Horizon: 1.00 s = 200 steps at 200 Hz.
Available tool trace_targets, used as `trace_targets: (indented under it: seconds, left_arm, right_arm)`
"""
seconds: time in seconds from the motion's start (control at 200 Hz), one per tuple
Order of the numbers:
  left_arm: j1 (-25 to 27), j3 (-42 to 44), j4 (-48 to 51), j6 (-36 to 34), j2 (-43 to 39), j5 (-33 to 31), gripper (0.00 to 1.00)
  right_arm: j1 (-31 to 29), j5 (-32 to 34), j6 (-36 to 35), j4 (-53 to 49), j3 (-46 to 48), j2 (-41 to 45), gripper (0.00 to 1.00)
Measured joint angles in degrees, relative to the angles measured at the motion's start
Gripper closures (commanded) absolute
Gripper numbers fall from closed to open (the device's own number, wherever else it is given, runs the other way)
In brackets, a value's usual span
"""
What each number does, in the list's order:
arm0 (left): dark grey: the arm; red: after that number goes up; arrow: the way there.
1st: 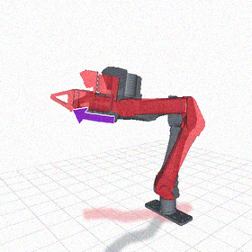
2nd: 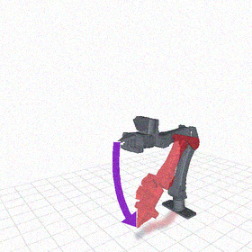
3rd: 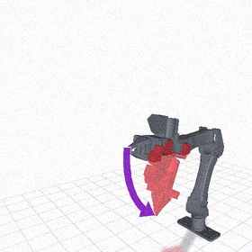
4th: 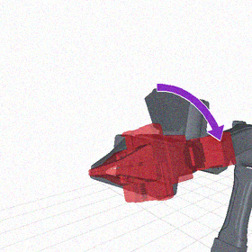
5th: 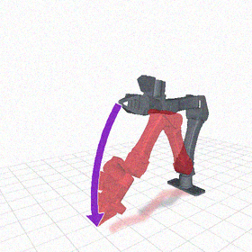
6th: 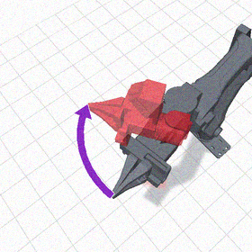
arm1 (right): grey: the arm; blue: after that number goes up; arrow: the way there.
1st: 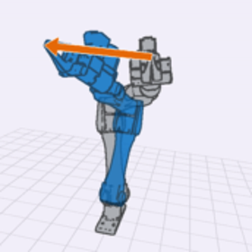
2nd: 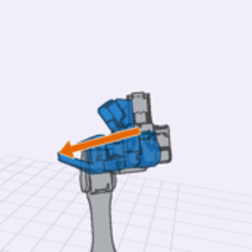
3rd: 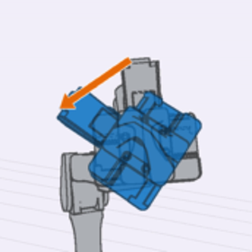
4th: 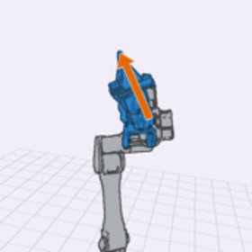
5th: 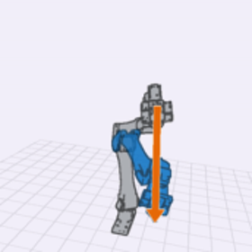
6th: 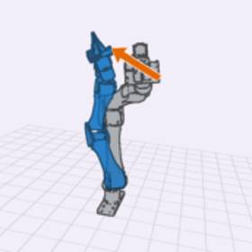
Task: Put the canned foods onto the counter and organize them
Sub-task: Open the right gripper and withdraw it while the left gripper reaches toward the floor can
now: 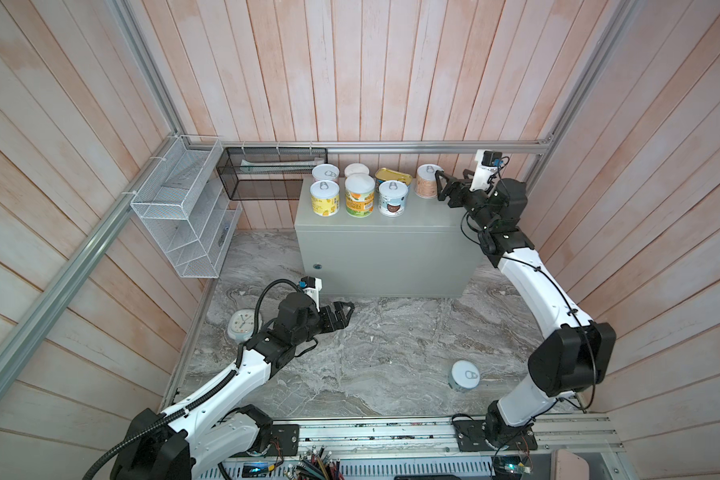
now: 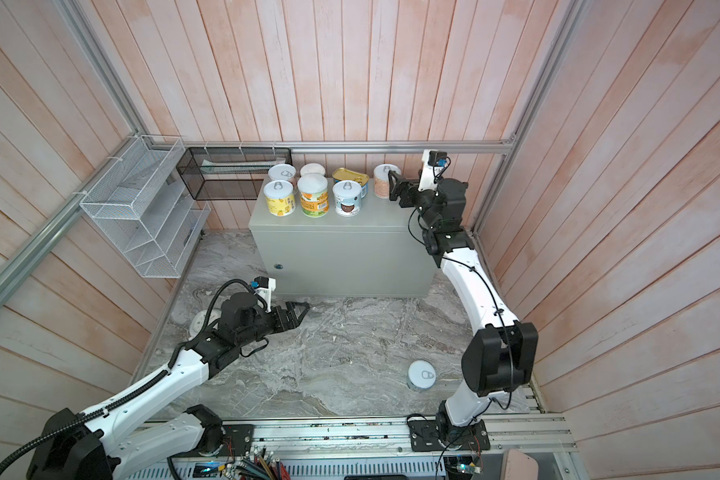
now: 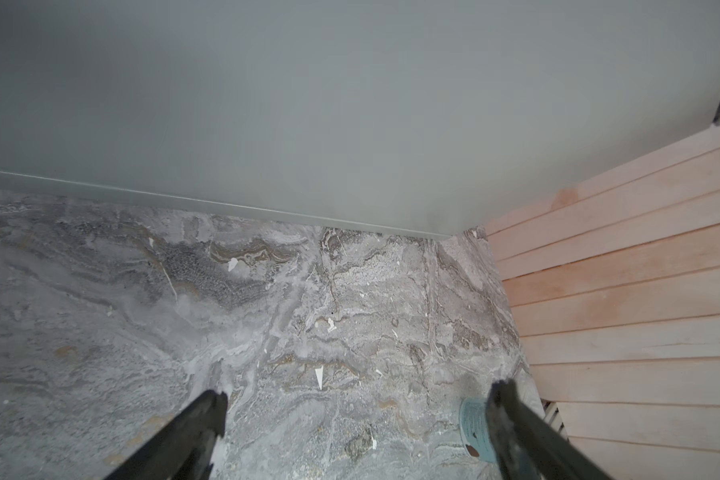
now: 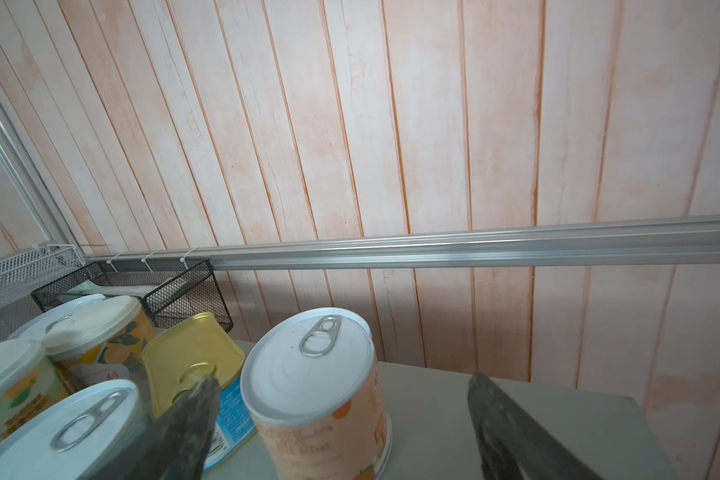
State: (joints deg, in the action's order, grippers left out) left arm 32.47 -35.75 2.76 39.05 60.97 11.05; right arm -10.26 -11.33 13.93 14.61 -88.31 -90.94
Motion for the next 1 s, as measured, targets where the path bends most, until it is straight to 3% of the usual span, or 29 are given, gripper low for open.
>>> trace_targets:
  seconds: [0.2,0.355,0.645,0.775,1.0]
  left_arm:
    - [7.74,-1.01,-1.75,-3.85,0.83,-0.87,0.00]
    - [15.45,-2.56,-5.33,-7.06,5.97,-1.03,0.00]
    - [29.88,-12.90,-13.53,-15.69,24.68,1.81,0.00]
    - [31.52,-13.94,-18.97,-19.80,30.75,5.92,0.00]
    - [32.20,-20.72,-20.17,-23.98,38.34,10.14,0.00]
  right_arm:
    - [1.49,5.51,1.46,0.50,15.93,17.44,0.02]
    - [3.13,8.96,2.69,-0.92,27.71,30.29,0.02]
    - [4.74,12.96,7.08,-11.96,33.05,40.41,0.02]
    - [4.74,13.00,9.16,-15.23,36.74,45.13,0.02]
    - [4.74,14.97,12.04,-20.06,39.50,47.67,0.02]
